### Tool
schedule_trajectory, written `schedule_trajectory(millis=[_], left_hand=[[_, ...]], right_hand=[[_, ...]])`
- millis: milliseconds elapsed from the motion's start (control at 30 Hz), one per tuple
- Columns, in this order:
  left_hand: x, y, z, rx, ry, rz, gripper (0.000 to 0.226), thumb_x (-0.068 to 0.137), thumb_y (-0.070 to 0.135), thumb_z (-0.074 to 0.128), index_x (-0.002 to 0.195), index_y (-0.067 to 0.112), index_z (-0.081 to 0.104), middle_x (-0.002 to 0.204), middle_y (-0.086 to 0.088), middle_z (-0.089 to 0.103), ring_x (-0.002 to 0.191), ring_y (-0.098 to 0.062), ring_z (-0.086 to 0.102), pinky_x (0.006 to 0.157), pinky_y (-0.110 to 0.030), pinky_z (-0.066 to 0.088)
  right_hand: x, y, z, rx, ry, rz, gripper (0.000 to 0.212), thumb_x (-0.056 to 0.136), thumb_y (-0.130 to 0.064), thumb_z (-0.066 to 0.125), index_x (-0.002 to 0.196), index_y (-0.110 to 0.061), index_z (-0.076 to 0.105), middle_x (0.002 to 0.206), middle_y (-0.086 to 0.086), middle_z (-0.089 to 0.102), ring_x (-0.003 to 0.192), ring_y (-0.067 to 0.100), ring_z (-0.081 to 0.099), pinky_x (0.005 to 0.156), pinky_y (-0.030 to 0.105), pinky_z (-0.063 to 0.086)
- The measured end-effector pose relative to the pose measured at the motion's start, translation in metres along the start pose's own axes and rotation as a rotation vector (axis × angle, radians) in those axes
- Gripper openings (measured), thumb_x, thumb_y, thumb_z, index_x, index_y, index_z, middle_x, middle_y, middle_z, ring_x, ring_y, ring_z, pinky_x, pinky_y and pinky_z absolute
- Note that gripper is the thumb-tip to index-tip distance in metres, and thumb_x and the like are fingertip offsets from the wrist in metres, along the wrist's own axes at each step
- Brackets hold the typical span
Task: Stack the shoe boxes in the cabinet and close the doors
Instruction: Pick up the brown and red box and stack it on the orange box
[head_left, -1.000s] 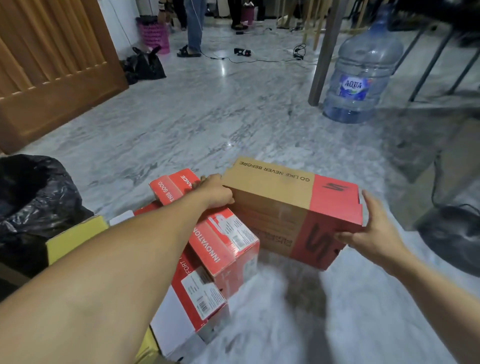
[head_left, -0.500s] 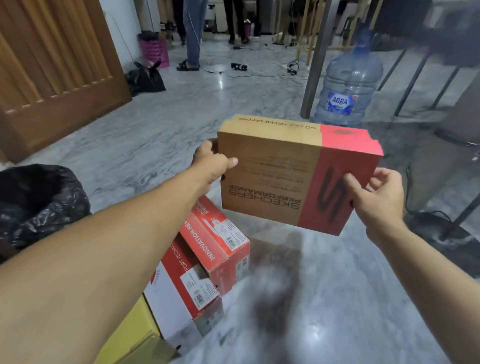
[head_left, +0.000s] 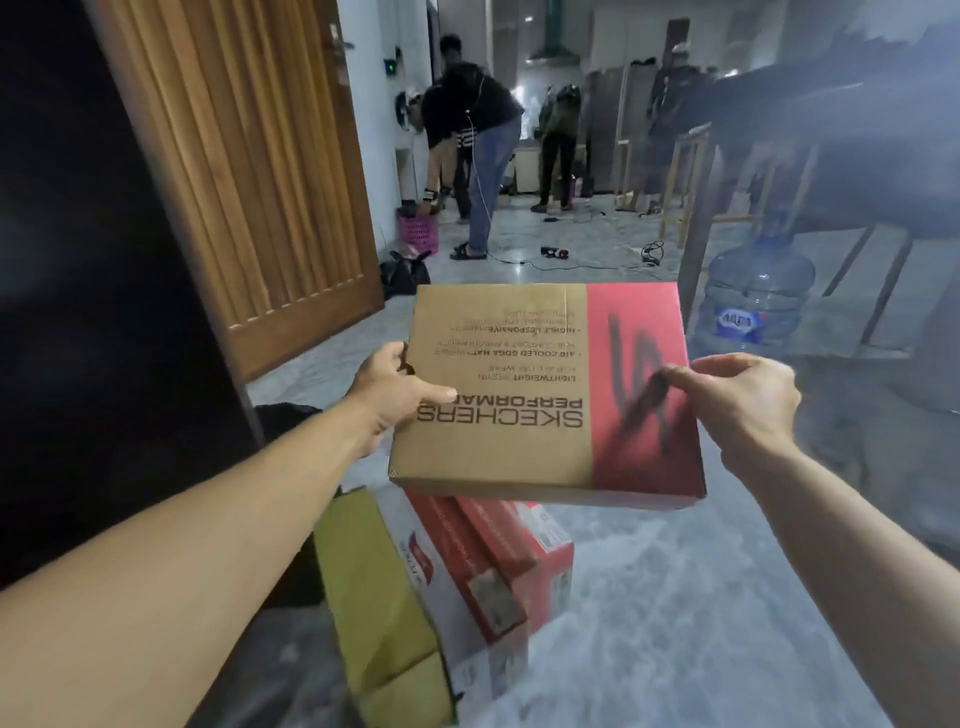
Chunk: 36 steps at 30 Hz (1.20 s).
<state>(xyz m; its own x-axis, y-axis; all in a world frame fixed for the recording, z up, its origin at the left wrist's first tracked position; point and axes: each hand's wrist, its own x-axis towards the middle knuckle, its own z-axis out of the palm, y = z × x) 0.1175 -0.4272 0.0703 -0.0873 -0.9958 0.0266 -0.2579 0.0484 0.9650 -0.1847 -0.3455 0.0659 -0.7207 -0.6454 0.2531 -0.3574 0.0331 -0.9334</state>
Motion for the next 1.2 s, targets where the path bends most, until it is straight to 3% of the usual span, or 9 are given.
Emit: schedule_trajectory(millis=[133,233,367,533,700,867,933,1033,1200], left_hand=[[-0.055,0.024,-0.036,-0.074,0.013,-0.011,0.039,0.066,0.013,0.087,0.095,0.021,0.062,0.104,-0.004,0.072,0.089,-0.018,0.068,0.083,-0.036,0.055],[-0.086,0.037,-0.058,-0.148,-0.030,0.007,0.029,0.073,0.025,0.083,0.088,0.024,0.058,0.094,0.002,0.071,0.084,-0.012,0.066,0.077,-0.032,0.053],[-0.126,0.056,-0.093,-0.106,-0.170,0.005,0.096,0.047,0.070,0.083,0.124,0.018,0.062,0.120,-0.006,0.070,0.115,-0.026,0.063,0.105,-0.046,0.041],[-0.177,0.079,-0.131,-0.104,-0.121,0.047,0.138,0.034,0.064,0.090,0.148,0.012,0.032,0.136,-0.012,0.058,0.123,-0.027,0.056,0.110,-0.049,0.038],[-0.242,0.105,-0.173,-0.013,-0.079,0.060,0.115,0.015,0.048,0.096,0.118,0.013,0.059,0.109,-0.008,0.071,0.104,-0.024,0.068,0.087,-0.033,0.056],[-0.290,0.119,-0.224,0.111,0.078,0.016,0.138,0.016,0.046,0.097,0.138,0.004,0.047,0.116,-0.008,0.070,0.106,-0.024,0.067,0.093,-0.035,0.053],[-0.308,0.124,-0.244,0.174,0.124,-0.027,0.139,0.017,0.045,0.097,0.140,0.004,0.047,0.117,-0.008,0.068,0.108,-0.023,0.065,0.097,-0.037,0.051],[-0.334,0.132,-0.271,0.228,0.221,-0.098,0.112,0.032,0.030,0.097,0.133,0.002,0.054,0.115,-0.008,0.066,0.106,-0.024,0.063,0.097,-0.039,0.052],[-0.369,0.135,-0.307,0.237,0.360,-0.174,0.030,0.066,0.009,0.085,0.080,0.012,0.059,0.085,-0.002,0.063,0.076,-0.013,0.060,0.074,-0.022,0.053]], right_hand=[[-0.019,-0.035,-0.009,0.094,-0.146,0.018,0.018,0.056,-0.033,0.086,0.066,-0.023,0.075,0.067,0.000,0.069,0.069,0.018,0.063,0.076,0.036,0.057],[-0.041,-0.065,-0.024,0.216,-0.303,0.032,0.024,0.060,-0.027,0.086,0.080,-0.017,0.078,0.074,0.001,0.069,0.058,0.012,0.061,0.059,0.028,0.053],[-0.074,-0.104,-0.058,0.346,-0.679,-0.012,0.034,0.067,-0.032,0.081,0.091,-0.007,0.077,0.080,0.012,0.065,0.049,0.019,0.054,0.041,0.019,0.040],[-0.101,-0.137,-0.076,0.275,-0.897,-0.096,0.077,0.055,-0.026,0.088,0.122,-0.001,0.058,0.094,0.009,0.073,0.081,0.023,0.069,0.070,0.033,0.056],[-0.143,-0.176,-0.078,0.182,-0.982,-0.290,0.057,0.071,0.002,0.078,0.125,-0.006,0.062,0.079,-0.001,0.077,0.067,0.009,0.072,0.057,0.014,0.054],[-0.172,-0.215,-0.057,0.099,-1.109,-0.436,0.100,0.026,-0.050,0.096,0.117,-0.019,0.068,0.096,0.004,0.077,0.086,0.019,0.074,0.079,0.031,0.060],[-0.184,-0.229,-0.042,0.107,-1.168,-0.452,0.099,0.022,-0.052,0.095,0.114,-0.023,0.069,0.106,0.008,0.074,0.094,0.024,0.072,0.087,0.041,0.057],[-0.207,-0.251,-0.019,0.134,-1.254,-0.475,0.102,0.019,-0.054,0.096,0.112,-0.021,0.069,0.109,0.009,0.072,0.099,0.028,0.070,0.090,0.047,0.055],[-0.242,-0.279,0.019,0.149,-1.358,-0.536,0.100,0.029,-0.051,0.095,0.118,-0.018,0.065,0.109,0.011,0.070,0.095,0.028,0.071,0.084,0.046,0.058]])
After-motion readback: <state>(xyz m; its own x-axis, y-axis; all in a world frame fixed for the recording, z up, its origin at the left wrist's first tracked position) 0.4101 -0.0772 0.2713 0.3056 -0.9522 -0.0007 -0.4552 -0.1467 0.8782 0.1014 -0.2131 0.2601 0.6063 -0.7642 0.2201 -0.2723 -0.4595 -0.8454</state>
